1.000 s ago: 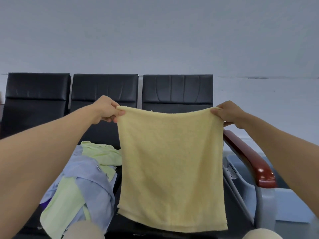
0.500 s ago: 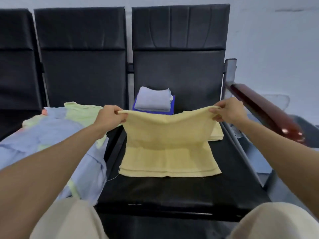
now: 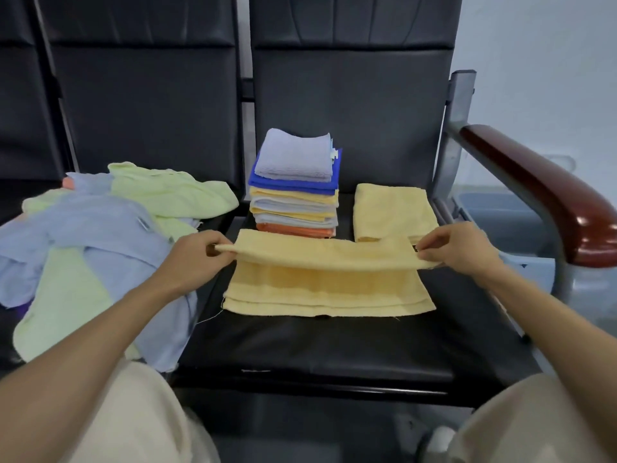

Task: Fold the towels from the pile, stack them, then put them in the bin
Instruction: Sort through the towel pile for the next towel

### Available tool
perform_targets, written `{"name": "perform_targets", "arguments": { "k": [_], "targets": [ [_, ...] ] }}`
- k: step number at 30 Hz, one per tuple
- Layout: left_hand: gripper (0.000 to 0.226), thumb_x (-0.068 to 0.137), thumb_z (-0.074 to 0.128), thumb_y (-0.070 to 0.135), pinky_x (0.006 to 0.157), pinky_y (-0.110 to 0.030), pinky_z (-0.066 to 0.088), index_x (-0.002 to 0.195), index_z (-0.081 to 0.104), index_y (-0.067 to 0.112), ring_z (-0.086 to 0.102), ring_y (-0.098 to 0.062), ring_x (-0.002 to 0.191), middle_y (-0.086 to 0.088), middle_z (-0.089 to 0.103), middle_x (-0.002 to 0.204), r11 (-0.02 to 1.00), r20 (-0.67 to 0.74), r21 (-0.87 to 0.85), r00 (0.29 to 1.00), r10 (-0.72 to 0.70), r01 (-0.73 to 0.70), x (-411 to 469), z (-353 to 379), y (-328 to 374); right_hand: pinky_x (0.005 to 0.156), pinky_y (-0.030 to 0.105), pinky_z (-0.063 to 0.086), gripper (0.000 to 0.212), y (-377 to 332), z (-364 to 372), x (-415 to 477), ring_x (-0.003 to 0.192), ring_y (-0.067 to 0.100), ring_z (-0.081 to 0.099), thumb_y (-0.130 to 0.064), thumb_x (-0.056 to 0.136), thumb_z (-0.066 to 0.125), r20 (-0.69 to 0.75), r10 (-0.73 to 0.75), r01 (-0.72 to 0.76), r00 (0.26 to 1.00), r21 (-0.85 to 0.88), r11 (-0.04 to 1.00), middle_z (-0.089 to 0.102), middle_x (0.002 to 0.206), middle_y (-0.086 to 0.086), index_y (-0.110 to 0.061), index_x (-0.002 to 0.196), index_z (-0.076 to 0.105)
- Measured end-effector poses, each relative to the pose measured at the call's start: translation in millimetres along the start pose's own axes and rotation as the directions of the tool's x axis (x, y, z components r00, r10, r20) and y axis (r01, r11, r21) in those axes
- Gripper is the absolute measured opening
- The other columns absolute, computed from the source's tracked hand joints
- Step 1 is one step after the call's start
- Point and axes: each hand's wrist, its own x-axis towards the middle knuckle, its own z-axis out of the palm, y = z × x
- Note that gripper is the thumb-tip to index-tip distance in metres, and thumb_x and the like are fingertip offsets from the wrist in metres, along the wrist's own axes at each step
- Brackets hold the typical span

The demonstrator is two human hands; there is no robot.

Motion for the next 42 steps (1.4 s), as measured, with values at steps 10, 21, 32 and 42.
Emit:
{"name": "perform_targets", "arguments": {
  "k": [10,21,32,42],
  "targets": [
    [0.008,0.083,0.064,0.013,0.076,-0.027,0.047,0.079,0.067,0.019,0.062,-0.015,0.086,0.005,0.065,0.089,0.988,0.35,0.154,0.935,-0.051,-0.004,-10.7,5.8,-5.0,0.08,0.035,0.056,0.055,-2.6,13.0,-6.2,0.094,0.026,0.058,-0.005,0.079,0.077,0.396,0.254,-0.174,0.882,-0.228,0.958,0.059,0.116,0.018,0.006,0.127,0.054],
    [0.015,0.094,0.056,0.02,0.072,-0.026,0.041,0.098,0.066,0.011,0.057,-0.018,0.089,-0.002,0.067,0.1,0.953,0.154,0.173,0.949,-0.276,0.249,12.7,32.4,-9.8,0.055,0.027,0.046,0.034,10.5,38.4,8.6,0.073,0.018,0.057,-0.037,0.088,0.065,0.234,0.334,-0.261,0.913,-0.292,0.92,0.062,0.093,0.008,-0.006,0.101,0.06],
    [0.026,0.087,0.067,0.03,0.05,-0.025,0.026,0.08,0.05,0.012,0.038,-0.012,0.062,-0.005,0.046,0.073,0.873,0.283,0.262,0.832,-0.477,0.411,20.3,44.0,-2.8,0.064,0.029,0.047,0.032,5.1,46.9,13.4,0.09,0.023,0.057,-0.024,0.082,0.073,0.318,0.405,-0.375,0.857,-0.152,0.914,0.059,0.104,0.009,-0.005,0.102,0.056],
    [0.032,0.087,0.068,0.013,0.063,-0.03,0.049,0.112,0.052,0.001,0.062,-0.024,0.082,-0.012,0.063,0.097,0.683,0.407,-0.257,0.718,-0.565,0.683,-0.6,15.4,5.7,0.06,0.03,0.054,0.037,-4.0,30.8,-2.8,0.089,0.025,0.066,-0.015,0.075,0.078,0.611,0.373,-0.591,0.698,0.199,0.782,0.071,0.101,0.014,0.003,0.105,0.065]
  ]
}}
